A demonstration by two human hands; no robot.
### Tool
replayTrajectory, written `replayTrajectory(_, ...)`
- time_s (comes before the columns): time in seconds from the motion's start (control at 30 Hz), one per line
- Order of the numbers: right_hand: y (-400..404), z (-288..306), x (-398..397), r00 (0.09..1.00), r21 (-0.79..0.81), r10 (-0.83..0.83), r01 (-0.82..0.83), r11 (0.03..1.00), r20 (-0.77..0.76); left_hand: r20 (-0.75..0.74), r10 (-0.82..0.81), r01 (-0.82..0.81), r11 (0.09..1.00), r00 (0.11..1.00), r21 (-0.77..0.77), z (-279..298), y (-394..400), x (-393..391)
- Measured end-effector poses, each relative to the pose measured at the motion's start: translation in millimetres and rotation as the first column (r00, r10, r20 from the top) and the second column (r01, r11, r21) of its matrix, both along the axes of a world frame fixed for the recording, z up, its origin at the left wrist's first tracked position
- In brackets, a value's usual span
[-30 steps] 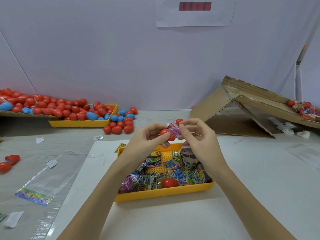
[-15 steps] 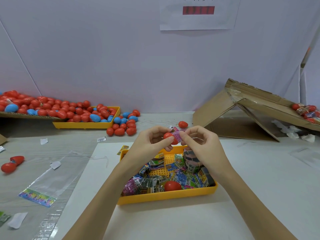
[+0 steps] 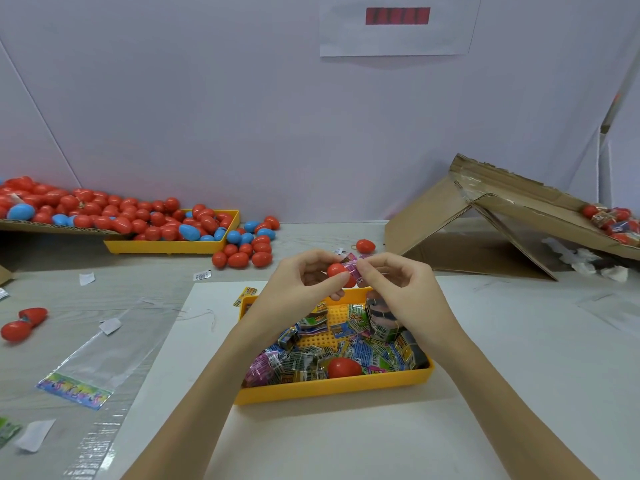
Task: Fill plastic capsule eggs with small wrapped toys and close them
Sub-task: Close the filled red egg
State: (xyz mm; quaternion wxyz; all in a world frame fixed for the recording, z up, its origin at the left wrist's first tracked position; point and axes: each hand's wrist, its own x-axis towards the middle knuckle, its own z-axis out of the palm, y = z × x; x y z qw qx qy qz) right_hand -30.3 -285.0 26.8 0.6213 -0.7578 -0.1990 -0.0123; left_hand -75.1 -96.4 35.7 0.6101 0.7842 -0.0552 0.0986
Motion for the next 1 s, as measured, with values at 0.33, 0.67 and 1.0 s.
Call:
replayTrajectory(0.33, -4.1, 2.9, 3.0, 0.999, 0.056, -0.051, 0.051, 0.997, -0.003, 0.041, -0.078, 0.076, 0.995, 0.996, 0.06, -0.1, 0.8, -3.2)
replayTrajectory(0.67, -1.7, 1.4, 3.1, 0.999, 0.022, 0.036, -0.035, 0.999, -0.04, 0.052, -0.092, 0.086, 0.99, 0.994, 0.109, -0.1, 2.6, -2.2)
replayTrajectory(1.0, -1.8, 1.3, 3.0, 0.997, -0.027, 0.061, -0.062, 0.998, -0.048, 0.019, -0.105, 0.102, 0.987, 0.994, 0.121, 0.1, 3.2, -4.1)
